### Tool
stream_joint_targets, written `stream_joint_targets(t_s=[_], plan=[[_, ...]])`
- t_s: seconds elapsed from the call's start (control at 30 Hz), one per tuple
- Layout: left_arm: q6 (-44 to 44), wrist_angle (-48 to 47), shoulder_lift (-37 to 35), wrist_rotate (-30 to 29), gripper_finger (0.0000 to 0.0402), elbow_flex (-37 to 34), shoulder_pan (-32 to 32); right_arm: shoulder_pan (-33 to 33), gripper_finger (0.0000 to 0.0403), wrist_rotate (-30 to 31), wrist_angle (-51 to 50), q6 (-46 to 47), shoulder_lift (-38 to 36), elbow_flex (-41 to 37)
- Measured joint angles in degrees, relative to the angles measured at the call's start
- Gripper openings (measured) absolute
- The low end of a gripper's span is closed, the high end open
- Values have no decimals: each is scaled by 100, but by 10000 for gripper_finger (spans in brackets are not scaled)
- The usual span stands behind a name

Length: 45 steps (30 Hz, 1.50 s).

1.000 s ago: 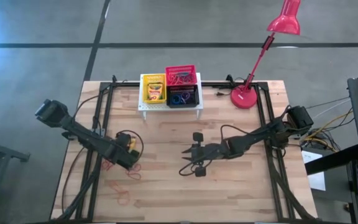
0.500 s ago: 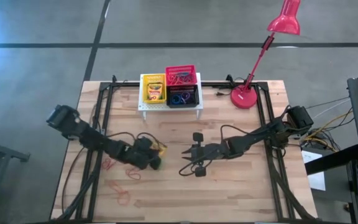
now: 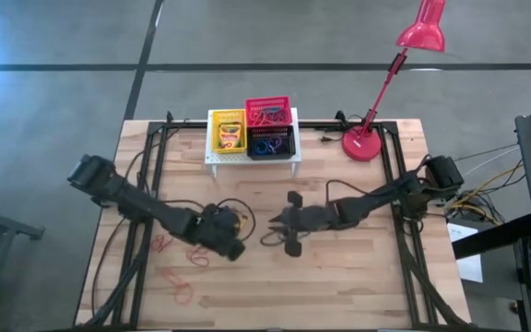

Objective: Pick & Place Office Desk Supplies
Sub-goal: Put the crayon box into the yellow bin

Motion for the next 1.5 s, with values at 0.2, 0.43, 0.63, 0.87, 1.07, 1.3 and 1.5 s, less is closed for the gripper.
stream_joint_targets(t_s=[0.2,0.43,0.63,0.87,1.07,1.3,1.5], plan=[[-583,-567,-138,352,3,-113,-490,-583,131,-1033,10,709,80,28],[-1696,-561,-141,396,3,-654,-931,-988,187,-1939,-80,1060,1005,809],[-2090,-334,-141,296,3,-1117,-939,-1334,208,-2229,-1332,1057,1994,2209],[-2072,489,-158,-82,3,-1581,-953,-1682,215,-2752,-2523,945,2781,3395],[-1947,1299,-142,-562,3,-1928,-953,-1809,215,-3365,-2544,968,3071,3635],[-1625,2156,-134,-851,3,-2315,-949,-1842,188,-3651,-2549,872,3068,3552],[-1568,2171,-134,-863,3,-2328,-942,-1834,128,-3683,-2762,644,2955,3452]])
